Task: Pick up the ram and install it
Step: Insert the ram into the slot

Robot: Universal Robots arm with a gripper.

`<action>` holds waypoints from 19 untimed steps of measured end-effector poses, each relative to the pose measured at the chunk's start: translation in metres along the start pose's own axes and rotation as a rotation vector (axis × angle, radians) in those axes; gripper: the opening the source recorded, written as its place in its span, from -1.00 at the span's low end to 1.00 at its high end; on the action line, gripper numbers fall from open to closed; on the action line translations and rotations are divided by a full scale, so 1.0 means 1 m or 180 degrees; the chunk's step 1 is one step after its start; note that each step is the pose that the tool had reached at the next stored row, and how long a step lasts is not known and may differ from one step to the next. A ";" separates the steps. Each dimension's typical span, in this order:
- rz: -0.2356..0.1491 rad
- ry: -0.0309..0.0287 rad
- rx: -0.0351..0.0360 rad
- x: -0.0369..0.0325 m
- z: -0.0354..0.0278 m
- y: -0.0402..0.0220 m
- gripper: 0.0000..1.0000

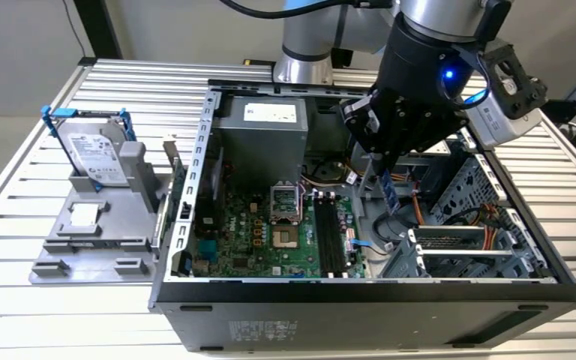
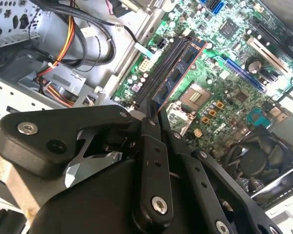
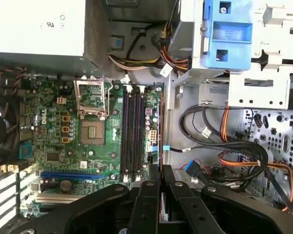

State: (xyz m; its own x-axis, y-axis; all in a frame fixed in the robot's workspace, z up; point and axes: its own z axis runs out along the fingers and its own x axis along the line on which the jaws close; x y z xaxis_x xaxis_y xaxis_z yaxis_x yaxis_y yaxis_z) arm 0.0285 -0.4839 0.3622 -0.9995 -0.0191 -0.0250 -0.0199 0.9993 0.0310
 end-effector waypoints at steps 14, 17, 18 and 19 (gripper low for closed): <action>-0.0165 0.0005 -0.0006 0.0022 0.0048 0.0002 -1.00; -0.0165 0.0005 -0.0006 0.0023 0.0048 0.0002 -1.00; -0.0165 0.0005 -0.0006 0.0023 0.0048 0.0002 -1.00; -0.0165 0.0005 -0.0006 0.0023 0.0048 0.0002 -1.00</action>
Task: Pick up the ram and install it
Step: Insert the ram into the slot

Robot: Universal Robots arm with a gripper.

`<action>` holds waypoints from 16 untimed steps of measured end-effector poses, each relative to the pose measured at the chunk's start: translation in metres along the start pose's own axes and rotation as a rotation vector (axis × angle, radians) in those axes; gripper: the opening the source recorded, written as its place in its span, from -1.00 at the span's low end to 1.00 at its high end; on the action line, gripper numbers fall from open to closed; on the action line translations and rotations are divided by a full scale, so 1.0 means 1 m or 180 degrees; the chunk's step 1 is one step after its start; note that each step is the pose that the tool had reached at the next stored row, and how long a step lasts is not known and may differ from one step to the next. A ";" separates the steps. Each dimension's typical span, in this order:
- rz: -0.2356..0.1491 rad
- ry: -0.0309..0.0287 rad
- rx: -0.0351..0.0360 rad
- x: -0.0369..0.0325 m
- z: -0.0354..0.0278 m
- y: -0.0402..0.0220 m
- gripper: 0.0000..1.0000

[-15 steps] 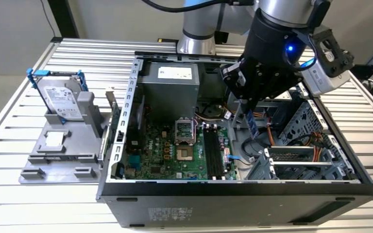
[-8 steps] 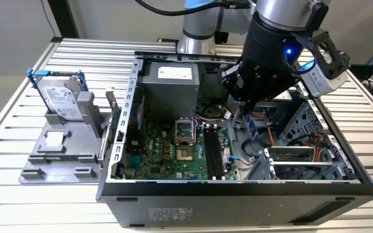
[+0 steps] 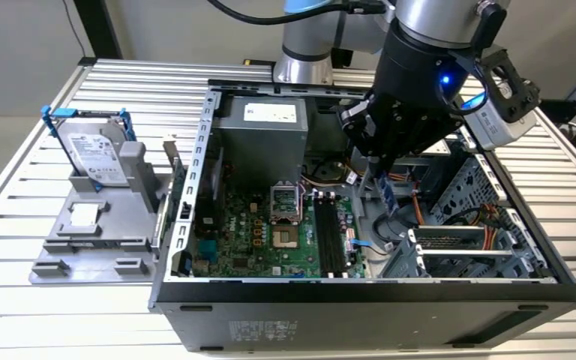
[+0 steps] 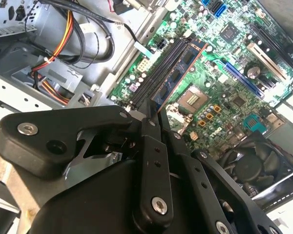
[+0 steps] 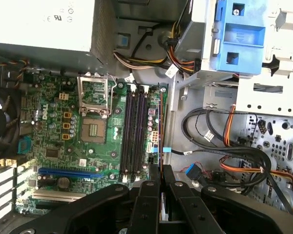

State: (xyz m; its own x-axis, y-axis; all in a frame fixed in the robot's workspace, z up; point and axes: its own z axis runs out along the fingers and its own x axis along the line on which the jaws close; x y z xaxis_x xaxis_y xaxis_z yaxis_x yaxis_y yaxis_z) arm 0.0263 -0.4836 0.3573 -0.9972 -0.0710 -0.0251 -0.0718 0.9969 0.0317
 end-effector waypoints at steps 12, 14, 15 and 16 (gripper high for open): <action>0.0000 0.0000 0.0000 0.0003 0.0108 -0.0003 -1.00; 0.0000 0.0000 0.0001 0.0004 0.0142 -0.0005 -1.00; 0.0000 0.0000 0.0003 0.0004 0.0159 -0.0005 -1.00; 0.0000 0.0000 0.0004 0.0004 0.0176 -0.0005 -1.00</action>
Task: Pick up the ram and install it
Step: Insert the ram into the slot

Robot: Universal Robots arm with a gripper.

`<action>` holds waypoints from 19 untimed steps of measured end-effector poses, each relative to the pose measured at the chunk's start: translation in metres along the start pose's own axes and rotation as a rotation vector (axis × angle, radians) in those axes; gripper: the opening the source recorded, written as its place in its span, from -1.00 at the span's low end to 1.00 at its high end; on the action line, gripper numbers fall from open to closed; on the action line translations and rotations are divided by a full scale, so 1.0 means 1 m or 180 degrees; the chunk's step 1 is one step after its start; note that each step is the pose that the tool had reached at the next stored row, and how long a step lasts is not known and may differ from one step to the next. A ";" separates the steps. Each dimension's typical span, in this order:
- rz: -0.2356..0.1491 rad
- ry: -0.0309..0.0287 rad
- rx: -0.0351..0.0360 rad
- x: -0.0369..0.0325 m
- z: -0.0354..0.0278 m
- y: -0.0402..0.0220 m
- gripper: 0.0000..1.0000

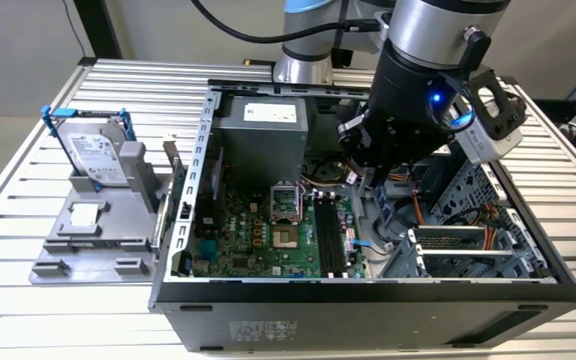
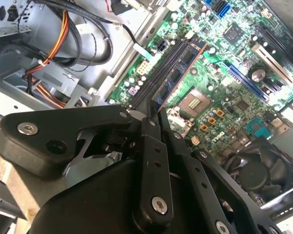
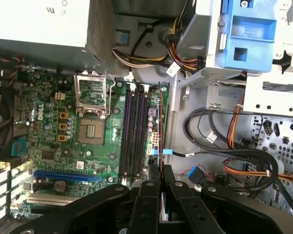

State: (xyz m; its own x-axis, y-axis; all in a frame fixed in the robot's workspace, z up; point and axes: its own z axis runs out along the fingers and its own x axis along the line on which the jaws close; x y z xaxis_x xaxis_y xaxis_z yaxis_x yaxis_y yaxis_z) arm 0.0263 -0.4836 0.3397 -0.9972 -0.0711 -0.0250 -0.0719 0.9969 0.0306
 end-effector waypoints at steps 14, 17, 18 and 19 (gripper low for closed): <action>0.0001 0.0001 0.0017 0.0019 0.0143 -0.0002 -1.00; 0.0002 0.0001 0.0017 0.0041 0.0198 0.0001 -1.00; 0.0003 0.0001 0.0017 0.0053 0.0215 0.0003 -1.00; 0.0009 0.0001 0.0017 0.0066 0.0233 0.0007 -1.00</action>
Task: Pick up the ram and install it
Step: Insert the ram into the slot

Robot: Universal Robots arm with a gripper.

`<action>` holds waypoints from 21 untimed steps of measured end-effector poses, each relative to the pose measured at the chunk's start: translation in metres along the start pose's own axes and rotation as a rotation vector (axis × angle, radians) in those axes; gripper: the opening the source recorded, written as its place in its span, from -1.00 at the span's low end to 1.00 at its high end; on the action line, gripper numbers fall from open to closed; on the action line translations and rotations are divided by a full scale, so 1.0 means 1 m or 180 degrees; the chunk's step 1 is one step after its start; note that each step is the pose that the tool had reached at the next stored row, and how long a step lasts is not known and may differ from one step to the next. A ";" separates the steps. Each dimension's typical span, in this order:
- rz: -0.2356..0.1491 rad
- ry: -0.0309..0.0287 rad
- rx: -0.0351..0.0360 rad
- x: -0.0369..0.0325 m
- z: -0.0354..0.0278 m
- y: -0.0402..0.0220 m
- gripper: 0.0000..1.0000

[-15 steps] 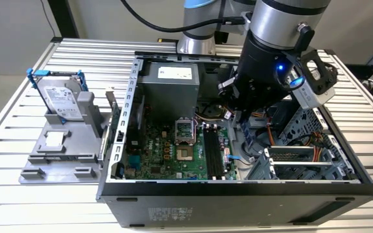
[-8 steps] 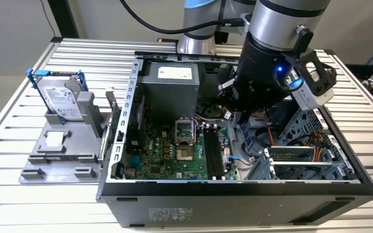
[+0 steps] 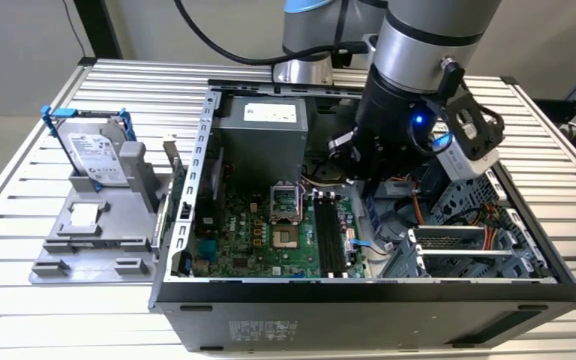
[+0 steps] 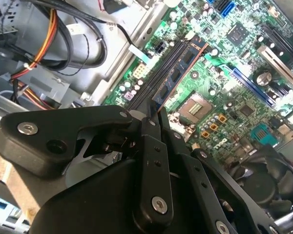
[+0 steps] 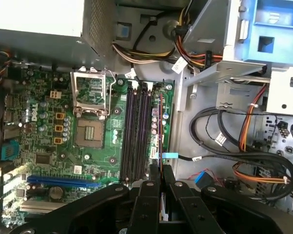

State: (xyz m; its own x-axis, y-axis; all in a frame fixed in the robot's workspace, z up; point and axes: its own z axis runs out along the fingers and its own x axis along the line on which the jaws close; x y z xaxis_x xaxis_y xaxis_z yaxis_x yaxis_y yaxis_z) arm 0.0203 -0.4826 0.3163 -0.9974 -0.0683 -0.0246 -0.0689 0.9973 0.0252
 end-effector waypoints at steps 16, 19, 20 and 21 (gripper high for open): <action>0.0480 -0.0006 0.0032 0.0027 0.0179 0.0019 -1.00; 0.0480 -0.0002 0.0030 0.0027 0.0181 0.0019 -1.00; 0.0480 -0.0002 0.0029 0.0027 0.0183 0.0019 -1.00; 0.0480 -0.0003 0.0028 0.0028 0.0188 0.0019 -1.00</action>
State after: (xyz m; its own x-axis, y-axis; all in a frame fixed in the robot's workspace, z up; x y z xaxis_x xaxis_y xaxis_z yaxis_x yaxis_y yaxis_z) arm 0.0178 -0.4804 0.2974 -0.9964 0.0824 -0.0220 0.0820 0.9964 0.0197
